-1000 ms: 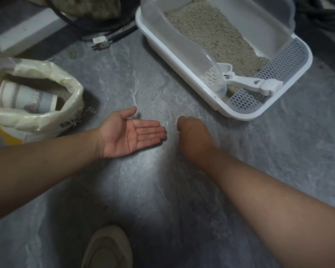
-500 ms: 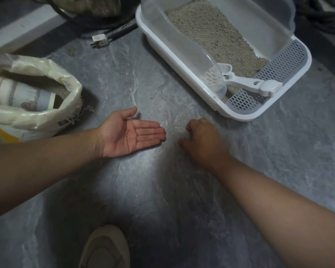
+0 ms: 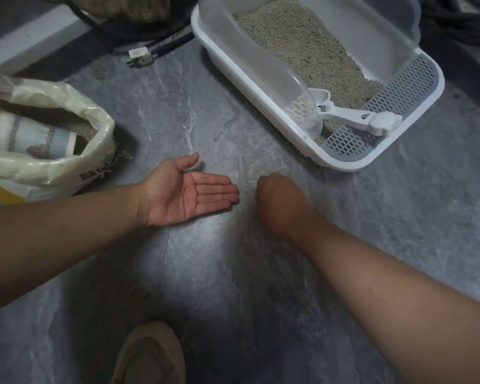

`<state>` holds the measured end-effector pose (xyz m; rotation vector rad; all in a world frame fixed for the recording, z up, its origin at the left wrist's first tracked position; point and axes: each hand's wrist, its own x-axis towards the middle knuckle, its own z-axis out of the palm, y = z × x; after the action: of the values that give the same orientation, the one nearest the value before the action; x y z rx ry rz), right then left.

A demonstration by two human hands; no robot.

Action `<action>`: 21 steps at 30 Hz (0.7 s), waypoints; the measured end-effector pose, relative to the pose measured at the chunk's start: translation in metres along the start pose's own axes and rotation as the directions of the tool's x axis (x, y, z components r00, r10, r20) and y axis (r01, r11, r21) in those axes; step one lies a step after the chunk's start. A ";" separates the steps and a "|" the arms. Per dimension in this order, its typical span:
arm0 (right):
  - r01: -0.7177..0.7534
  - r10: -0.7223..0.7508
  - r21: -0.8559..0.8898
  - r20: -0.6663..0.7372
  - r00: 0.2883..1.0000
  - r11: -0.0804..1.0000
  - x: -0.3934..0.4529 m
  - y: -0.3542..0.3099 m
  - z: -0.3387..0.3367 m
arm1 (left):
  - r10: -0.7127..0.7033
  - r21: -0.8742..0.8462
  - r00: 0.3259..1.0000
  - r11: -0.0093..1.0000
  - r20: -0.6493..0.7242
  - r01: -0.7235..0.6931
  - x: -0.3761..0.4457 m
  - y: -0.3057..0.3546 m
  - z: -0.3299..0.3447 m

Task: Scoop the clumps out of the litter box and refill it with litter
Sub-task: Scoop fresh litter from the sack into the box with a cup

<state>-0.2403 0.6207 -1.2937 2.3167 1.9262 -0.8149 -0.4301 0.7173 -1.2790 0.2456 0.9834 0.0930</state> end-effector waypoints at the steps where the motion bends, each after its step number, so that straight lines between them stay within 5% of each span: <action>1: 0.005 -0.005 -0.014 0.028 1.000 1.000 -0.001 -0.002 -0.001 | 0.002 -0.003 1.000 1.000 -0.001 -0.002 0.000 0.000 0.001; 4: 0.063 -0.062 0.031 -0.024 0.998 0.998 -0.006 -0.010 -0.005 | 0.007 -0.015 1.000 1.000 0.000 -0.007 0.001 -0.001 0.001; 8: 0.207 -0.119 0.377 -0.243 0.963 0.903 -0.027 -0.049 -0.019 | 0.019 0.000 1.000 1.000 0.000 -0.019 0.005 -0.002 -0.002; 11: 0.252 -0.134 0.531 -0.251 0.959 0.809 -0.035 -0.078 -0.023 | -0.029 0.042 0.997 0.999 0.075 0.026 0.007 -0.001 0.000; 21: 0.262 -0.097 0.557 -0.308 0.946 0.788 -0.025 -0.079 -0.022 | 0.014 -0.064 0.992 0.998 0.128 -0.006 0.006 0.002 0.000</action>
<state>-0.3078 0.6241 -1.2401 2.7176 2.2952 -1.3656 -0.4265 0.7203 -1.2834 0.1957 0.8502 0.1165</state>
